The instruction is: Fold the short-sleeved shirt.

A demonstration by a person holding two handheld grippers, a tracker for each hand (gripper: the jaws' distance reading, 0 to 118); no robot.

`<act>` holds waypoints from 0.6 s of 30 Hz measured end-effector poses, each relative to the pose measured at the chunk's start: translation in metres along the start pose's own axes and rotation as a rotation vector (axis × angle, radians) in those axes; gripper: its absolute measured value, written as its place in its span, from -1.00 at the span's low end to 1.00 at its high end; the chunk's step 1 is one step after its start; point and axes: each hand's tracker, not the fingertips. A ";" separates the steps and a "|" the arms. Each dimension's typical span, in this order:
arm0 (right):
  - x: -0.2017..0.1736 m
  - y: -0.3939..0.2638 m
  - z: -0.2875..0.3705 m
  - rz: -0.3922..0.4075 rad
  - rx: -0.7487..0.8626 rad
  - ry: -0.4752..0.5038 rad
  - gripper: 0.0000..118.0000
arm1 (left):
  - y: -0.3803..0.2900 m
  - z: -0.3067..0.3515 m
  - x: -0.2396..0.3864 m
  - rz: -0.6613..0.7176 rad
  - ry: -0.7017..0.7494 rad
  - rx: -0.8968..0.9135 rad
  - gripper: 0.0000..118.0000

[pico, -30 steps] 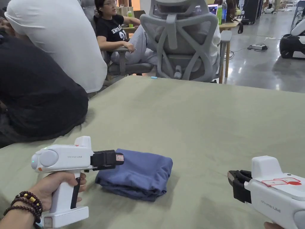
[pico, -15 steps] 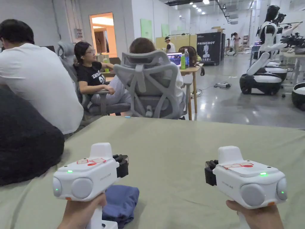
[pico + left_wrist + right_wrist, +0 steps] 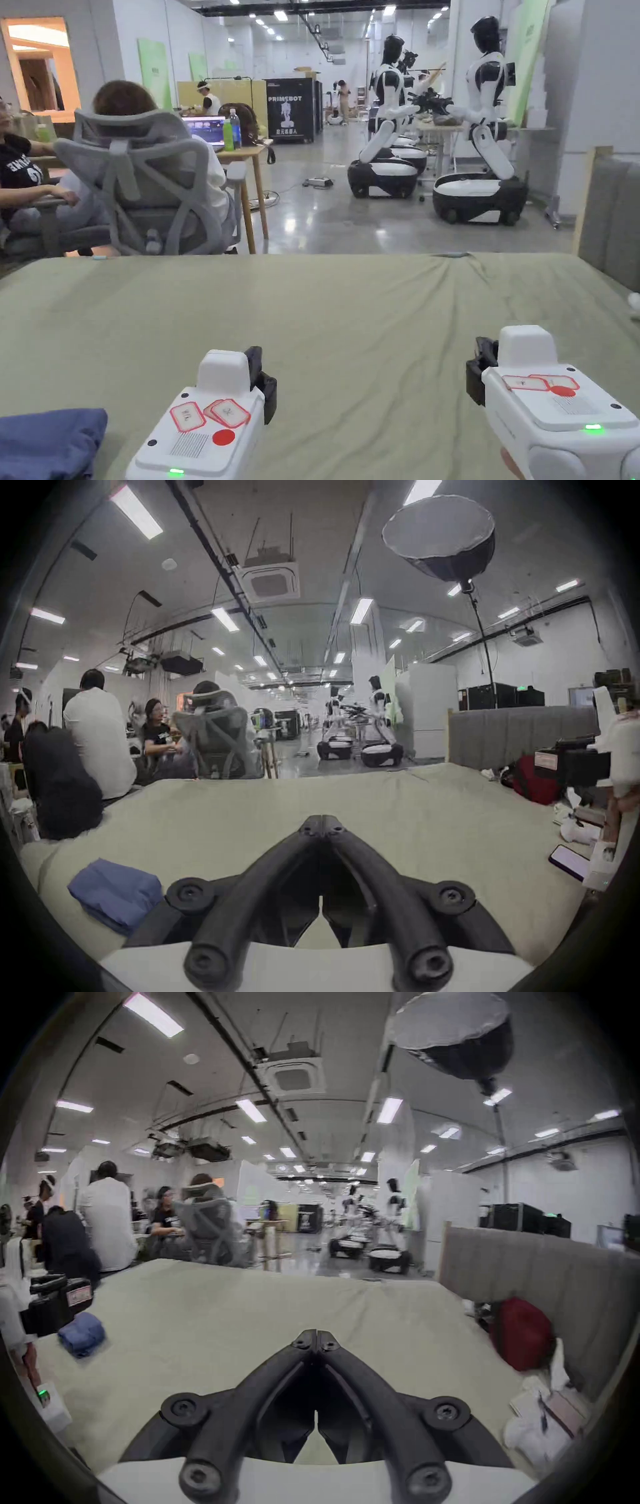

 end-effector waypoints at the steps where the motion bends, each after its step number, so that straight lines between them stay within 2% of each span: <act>1: 0.006 -0.008 0.003 -0.009 -0.003 -0.017 -1.00 | -0.005 0.005 0.006 0.030 -0.008 0.002 -1.00; 4: 0.015 -0.024 0.018 -0.024 0.006 -0.009 -1.00 | -0.020 0.014 0.022 0.007 0.021 -0.025 -1.00; 9: 0.011 -0.038 0.026 0.038 0.073 0.002 -1.00 | -0.027 0.022 0.030 0.001 0.038 -0.028 -1.00; 18: 0.006 -0.037 0.023 0.021 0.078 0.039 -1.00 | -0.017 0.022 0.028 -0.025 0.052 0.000 -1.00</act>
